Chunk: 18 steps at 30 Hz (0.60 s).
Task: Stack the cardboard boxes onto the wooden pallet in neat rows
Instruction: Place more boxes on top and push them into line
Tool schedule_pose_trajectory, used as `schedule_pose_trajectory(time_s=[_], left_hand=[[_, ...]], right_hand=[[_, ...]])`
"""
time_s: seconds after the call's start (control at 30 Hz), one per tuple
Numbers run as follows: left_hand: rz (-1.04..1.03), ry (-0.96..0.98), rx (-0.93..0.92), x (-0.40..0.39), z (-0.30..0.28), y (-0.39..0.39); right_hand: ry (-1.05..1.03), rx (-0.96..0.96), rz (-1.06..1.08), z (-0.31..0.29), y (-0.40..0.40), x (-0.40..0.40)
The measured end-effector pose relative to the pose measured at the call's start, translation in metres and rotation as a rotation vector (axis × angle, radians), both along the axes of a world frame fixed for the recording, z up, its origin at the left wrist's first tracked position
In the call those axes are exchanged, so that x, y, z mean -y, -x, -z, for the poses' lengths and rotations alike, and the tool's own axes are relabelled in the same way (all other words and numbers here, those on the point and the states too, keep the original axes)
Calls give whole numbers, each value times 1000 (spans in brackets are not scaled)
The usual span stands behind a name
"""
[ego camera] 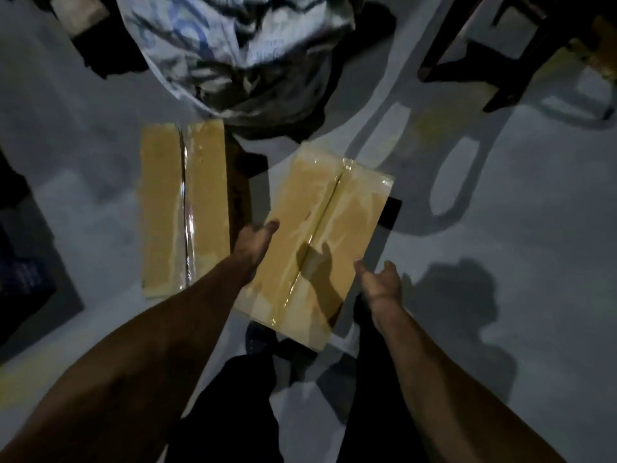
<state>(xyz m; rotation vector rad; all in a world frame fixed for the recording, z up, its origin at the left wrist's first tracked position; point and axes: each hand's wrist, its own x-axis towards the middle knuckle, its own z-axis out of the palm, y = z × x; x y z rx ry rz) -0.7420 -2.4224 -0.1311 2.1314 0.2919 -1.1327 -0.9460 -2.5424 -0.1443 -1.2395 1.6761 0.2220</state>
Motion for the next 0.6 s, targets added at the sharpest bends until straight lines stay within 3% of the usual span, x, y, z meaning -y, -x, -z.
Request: schedule_pose_trajectory(time_s=[0.3,0.43,0.6], left_hand=[[148,-146,134,19,138,-11],[244,-219,194,10,184,-29],[304,-242,157,-1,223,-43]], right_hand=[[-68,-6,53,164,-8,-12],[-35,-60,41,199,-22,-18],[-74,16,198,215,-19,-24]])
